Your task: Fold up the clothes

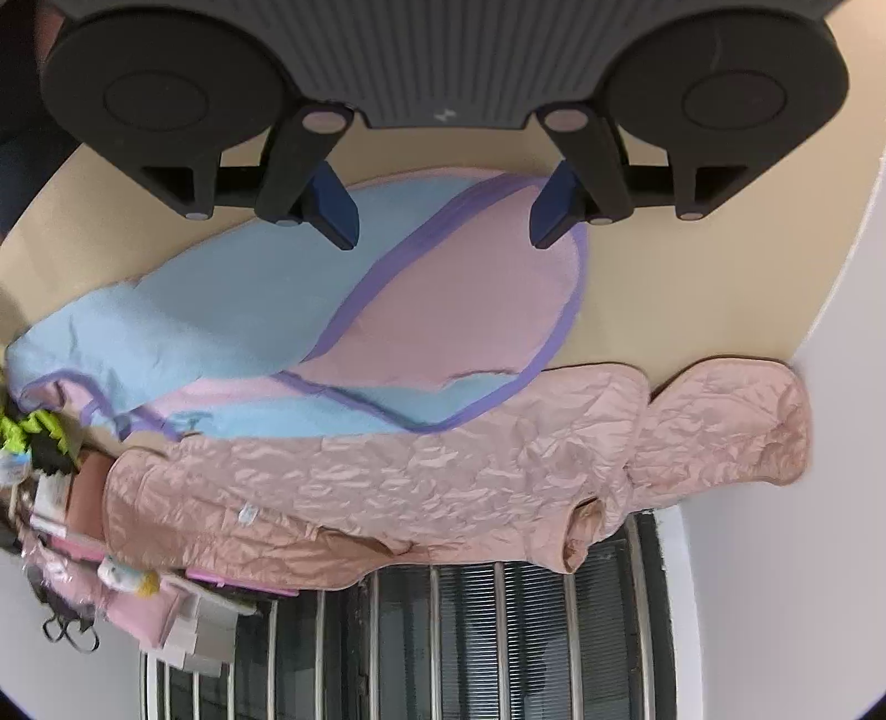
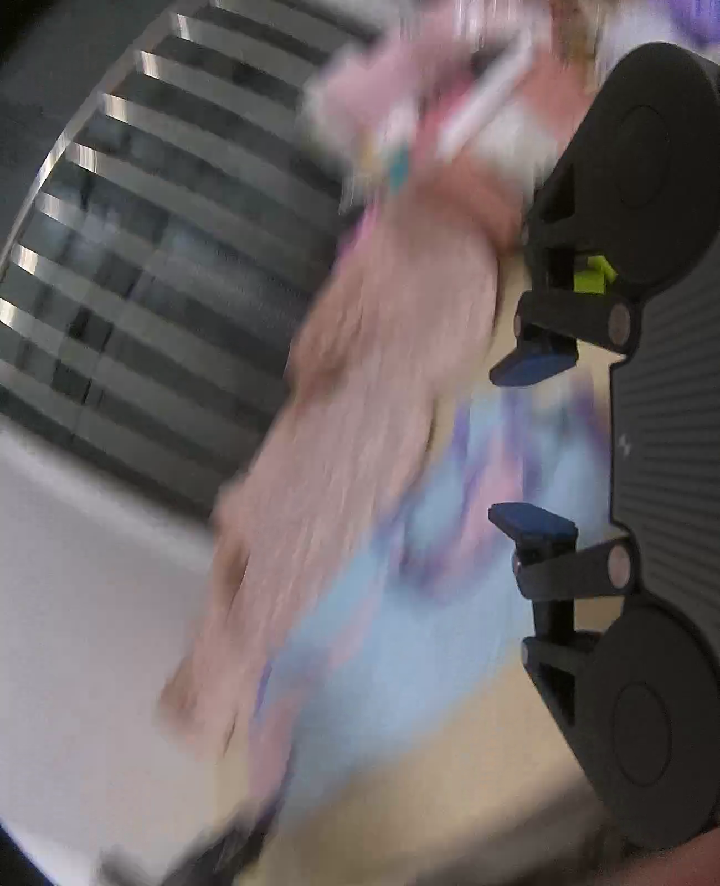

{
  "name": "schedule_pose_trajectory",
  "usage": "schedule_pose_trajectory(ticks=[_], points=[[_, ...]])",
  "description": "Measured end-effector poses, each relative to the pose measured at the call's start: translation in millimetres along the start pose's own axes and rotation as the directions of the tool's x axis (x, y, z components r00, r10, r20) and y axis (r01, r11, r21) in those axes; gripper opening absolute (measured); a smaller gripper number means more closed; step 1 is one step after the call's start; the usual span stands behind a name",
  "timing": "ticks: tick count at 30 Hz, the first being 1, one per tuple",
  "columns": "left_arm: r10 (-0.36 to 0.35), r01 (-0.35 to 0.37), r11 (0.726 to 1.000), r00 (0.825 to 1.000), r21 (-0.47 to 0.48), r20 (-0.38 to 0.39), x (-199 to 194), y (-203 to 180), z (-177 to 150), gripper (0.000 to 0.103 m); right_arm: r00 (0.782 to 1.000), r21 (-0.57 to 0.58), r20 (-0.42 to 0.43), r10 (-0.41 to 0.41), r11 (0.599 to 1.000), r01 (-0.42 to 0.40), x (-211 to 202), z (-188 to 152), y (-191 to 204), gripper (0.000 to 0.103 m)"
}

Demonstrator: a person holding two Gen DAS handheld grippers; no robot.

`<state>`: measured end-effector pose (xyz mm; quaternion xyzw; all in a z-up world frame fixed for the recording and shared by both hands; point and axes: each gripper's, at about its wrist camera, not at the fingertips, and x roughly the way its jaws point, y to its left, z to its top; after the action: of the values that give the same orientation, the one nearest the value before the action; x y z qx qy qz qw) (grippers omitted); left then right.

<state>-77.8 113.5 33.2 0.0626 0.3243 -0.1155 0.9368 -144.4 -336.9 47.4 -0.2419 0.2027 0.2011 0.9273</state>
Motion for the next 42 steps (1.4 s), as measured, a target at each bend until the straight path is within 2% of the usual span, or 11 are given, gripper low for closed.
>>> schedule_pose_trajectory(ticks=[2,6,10,11,12,16,25,27,29,33,42], points=[[-0.005,0.005,1.0,1.0,0.008,-0.001,4.8,-4.8,2.1,0.069,0.998,0.016,-0.03,0.058,0.998,-0.057,5.3,-5.3,4.4,0.027],[0.024,-0.025,0.997,0.999,0.067,0.023,11.1,-19.5,0.0,0.069,0.994,0.092,-0.086,0.069,0.994,-0.061,27.8,-17.6,-6.1,0.027],[0.031,-0.036,0.988,0.999,0.151,0.034,11.7,-30.1,-9.9,0.019,0.99,0.178,-0.089,0.108,0.98,-0.091,36.8,-33.6,-21.5,0.024],[0.031,-0.036,0.985,0.999,0.168,0.032,11.8,-31.9,-12.3,0.013,0.988,0.2,-0.082,0.127,0.974,-0.109,36.7,-36.2,-24.7,0.019],[0.025,-0.031,0.984,0.999,0.174,0.032,10.0,-31.7,-13.5,0.011,0.986,0.217,-0.082,0.144,0.968,-0.123,36.4,-37.7,-27.7,0.001],[0.042,-0.042,0.979,0.999,0.2,0.005,4.6,-25.7,-15.2,0.002,0.981,0.236,-0.099,0.169,0.961,-0.142,36.3,-39.7,-35.7,0.0],[0.028,-0.02,0.985,0.999,0.172,-0.041,-15.0,-21.1,-23.6,0.003,0.98,0.207,-0.169,0.105,0.976,-0.069,21.3,-49.0,-50.3,0.0],[0.036,-0.031,0.988,0.999,0.151,-0.035,-18.9,-20.3,-21.6,0.016,0.984,0.192,-0.161,0.081,0.98,-0.049,13.3,-47.6,-49.0,0.001],[0.027,-0.027,0.994,1.0,0.103,0.002,-24.6,-15.5,-15.3,0.05,0.99,0.198,-0.108,0.089,0.978,-0.066,3.0,-41.4,-47.1,0.002],[0.012,-0.014,0.999,0.999,0.034,0.052,-21.6,-11.3,9.3,0.051,0.992,0.204,-0.001,0.123,0.972,-0.12,2.9,-20.9,-31.5,0.022],[0.042,-0.04,0.994,0.999,0.105,-0.02,20.6,-43.1,16.3,0.052,0.995,0.23,-0.074,0.062,0.972,-0.044,50.7,-20.9,-17.4,0.022]])
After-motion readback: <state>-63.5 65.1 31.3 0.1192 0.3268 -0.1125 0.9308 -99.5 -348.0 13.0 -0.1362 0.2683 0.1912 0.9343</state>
